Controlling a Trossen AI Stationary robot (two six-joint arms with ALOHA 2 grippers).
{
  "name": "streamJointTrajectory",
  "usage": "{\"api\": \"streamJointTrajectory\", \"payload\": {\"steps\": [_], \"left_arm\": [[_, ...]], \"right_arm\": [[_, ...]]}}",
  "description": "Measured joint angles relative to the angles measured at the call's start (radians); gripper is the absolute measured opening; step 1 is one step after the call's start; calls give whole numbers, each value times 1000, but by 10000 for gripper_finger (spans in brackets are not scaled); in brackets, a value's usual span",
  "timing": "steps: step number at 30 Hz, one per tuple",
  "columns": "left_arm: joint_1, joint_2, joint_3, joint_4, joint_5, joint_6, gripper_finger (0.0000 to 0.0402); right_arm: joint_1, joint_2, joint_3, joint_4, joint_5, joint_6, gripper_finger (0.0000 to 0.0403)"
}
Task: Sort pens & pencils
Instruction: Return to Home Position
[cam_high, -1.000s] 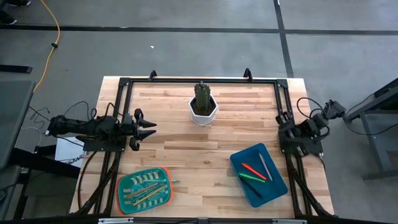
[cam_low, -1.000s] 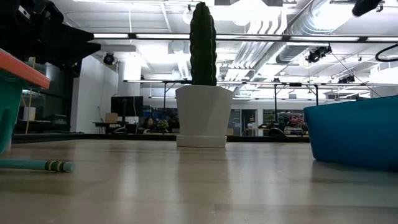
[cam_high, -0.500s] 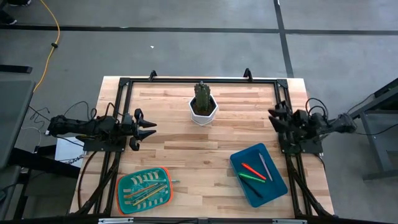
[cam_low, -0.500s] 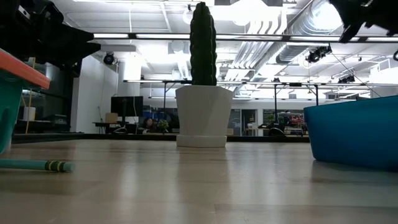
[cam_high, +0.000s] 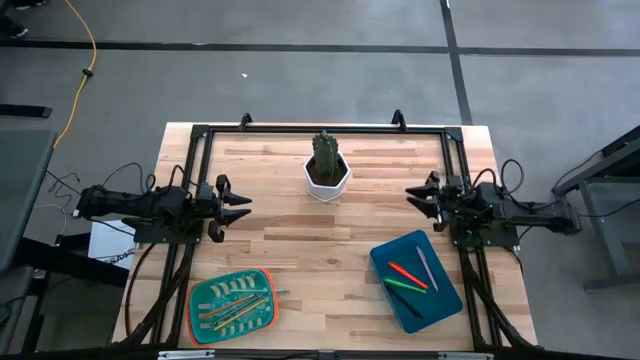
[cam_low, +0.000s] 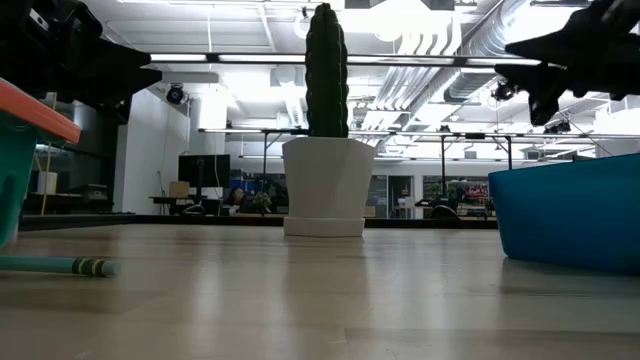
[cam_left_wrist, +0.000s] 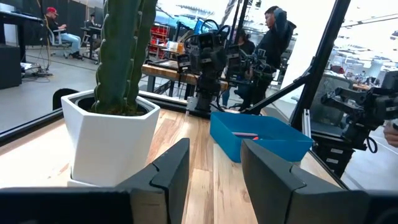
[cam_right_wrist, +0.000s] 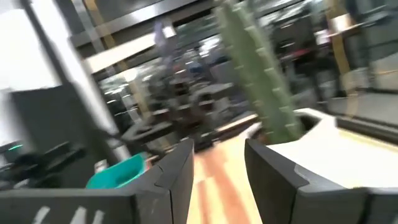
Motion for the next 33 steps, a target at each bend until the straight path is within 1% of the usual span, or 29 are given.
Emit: {"api": "streamJointTrajectory", "payload": {"steps": [4, 7, 9, 12, 15, 17, 22, 28, 29, 33], "left_arm": [[0, 0, 0, -1, 0, 0, 131], [0, 0, 0, 0, 0, 1, 131], [0, 0, 0, -1, 0, 19, 131], [0, 0, 0, -1, 0, 46, 131], [0, 0, 0, -1, 0, 51, 131], [0, 0, 0, -1, 0, 51, 131], [0, 0, 0, -1, 0, 53, 131], [0, 0, 0, 0, 0, 53, 131], [0, 0, 0, 0, 0, 53, 131], [0, 0, 0, 0, 0, 53, 131]], "right_arm": [[-35, 0, 0, -37, -163, 6, 135], [-47, 0, 0, -122, -226, 18, 135], [-48, 2, 0, -157, -233, 17, 135], [-48, 7, 0, -152, -255, 9, 135], [-48, 7, 1, -150, -277, 50, 135], [-48, 7, 1, -150, -275, 86, 135], [-48, 8, 1, -151, -267, 57, 135], [-48, 8, 1, -151, -266, 78, 135], [-48, 8, 1, -151, -266, 95, 135], [-48, 8, 1, -151, -267, 352, 135]]}}
